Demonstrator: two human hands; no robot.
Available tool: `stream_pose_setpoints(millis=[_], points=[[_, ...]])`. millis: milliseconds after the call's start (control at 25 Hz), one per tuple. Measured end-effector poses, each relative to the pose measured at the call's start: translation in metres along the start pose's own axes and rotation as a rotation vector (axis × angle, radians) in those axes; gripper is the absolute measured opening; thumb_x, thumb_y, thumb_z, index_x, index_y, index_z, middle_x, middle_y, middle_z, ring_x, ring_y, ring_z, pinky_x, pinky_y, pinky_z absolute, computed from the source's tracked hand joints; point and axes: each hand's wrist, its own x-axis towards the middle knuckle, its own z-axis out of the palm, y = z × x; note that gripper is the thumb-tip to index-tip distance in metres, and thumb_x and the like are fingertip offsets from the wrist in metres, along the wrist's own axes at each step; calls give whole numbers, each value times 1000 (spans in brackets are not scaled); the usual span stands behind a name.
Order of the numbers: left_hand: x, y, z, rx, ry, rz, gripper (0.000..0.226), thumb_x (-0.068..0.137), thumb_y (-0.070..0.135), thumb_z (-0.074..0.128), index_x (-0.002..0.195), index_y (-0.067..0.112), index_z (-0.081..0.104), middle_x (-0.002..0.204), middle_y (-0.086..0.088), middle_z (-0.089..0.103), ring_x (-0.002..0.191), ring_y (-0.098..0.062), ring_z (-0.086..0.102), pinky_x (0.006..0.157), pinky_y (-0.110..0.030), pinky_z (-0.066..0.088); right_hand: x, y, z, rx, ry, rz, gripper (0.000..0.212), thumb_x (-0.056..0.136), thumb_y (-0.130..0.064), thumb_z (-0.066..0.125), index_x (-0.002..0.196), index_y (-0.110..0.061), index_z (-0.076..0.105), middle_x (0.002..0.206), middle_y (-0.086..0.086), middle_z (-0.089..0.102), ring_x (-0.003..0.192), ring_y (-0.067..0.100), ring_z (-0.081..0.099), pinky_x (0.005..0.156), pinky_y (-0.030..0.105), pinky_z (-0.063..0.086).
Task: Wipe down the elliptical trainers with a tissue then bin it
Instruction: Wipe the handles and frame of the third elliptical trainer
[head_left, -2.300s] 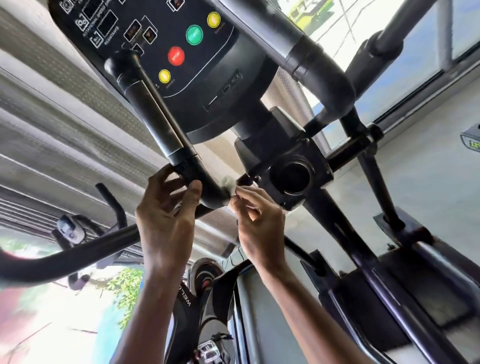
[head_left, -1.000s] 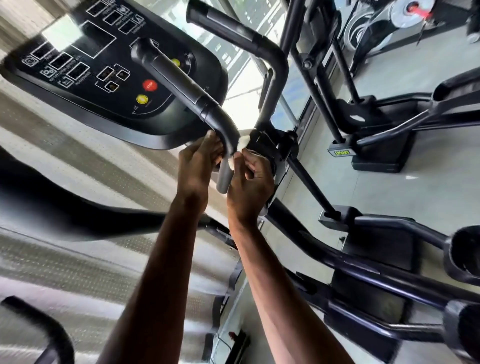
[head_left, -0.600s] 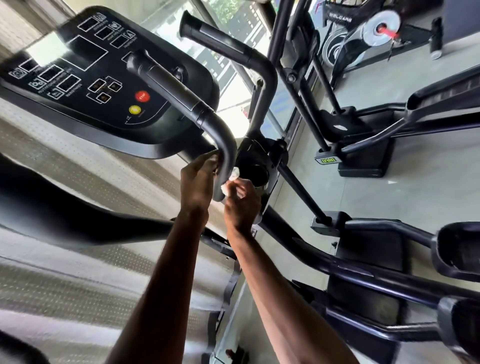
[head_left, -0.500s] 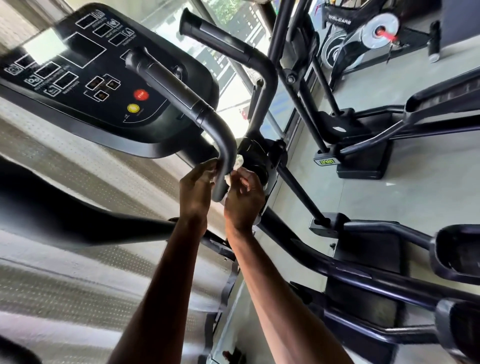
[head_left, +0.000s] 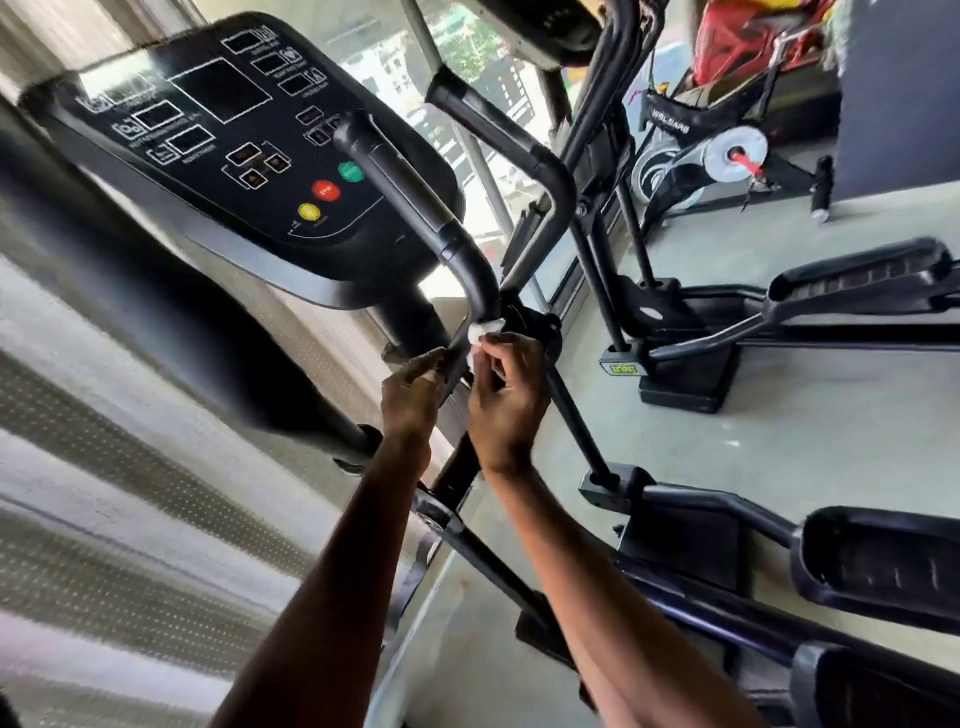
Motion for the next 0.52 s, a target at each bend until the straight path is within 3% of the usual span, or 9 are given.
stream_pose_setpoints(millis=[80,200,320,400,480,520], points=[[0,-2,-2,-35,-1,-45,44,78,21,68,119,9,76,115,-11,77,112,-27,72,107,-47,53,15,-7,-17,-136,-156,-270,15,94,-1,69,107,-2,75,109,9,65,105,18,63,93,27,55],[5,-15,-1,-155,18,-97,40,85,-8,60,122,4,72,114,-18,75,94,-26,72,88,-34,56,42,-18,-18,-405,-375,-571,23,89,1,70,111,-4,75,111,8,68,99,20,63,96,12,44],[4,-25,2,-230,42,-141,41,88,-11,59,122,7,74,114,-15,77,91,-24,75,85,-32,56,58,-34,-10,-728,-579,-750,23,78,6,63,96,-1,73,103,10,66,95,28,62,71,31,59],[-13,-14,4,-260,63,-156,41,91,-13,49,112,10,75,109,-11,77,76,-11,73,73,-25,58,60,-37,-6,-850,-708,-861,18,70,2,59,81,0,72,93,11,65,91,30,63,57,33,57],[-27,-6,9,-340,72,-109,49,88,-26,35,93,10,68,86,-8,71,55,1,66,56,-16,53,50,-32,3,-987,-932,-956,15,69,-2,60,76,-3,74,88,9,62,90,29,62,58,32,57],[-34,-4,11,-388,63,-56,49,87,-29,33,92,7,66,82,-7,67,53,3,64,55,-15,52,45,-30,8,-1043,-1039,-993,12,70,-3,64,75,-5,75,87,9,61,90,29,61,61,32,59]])
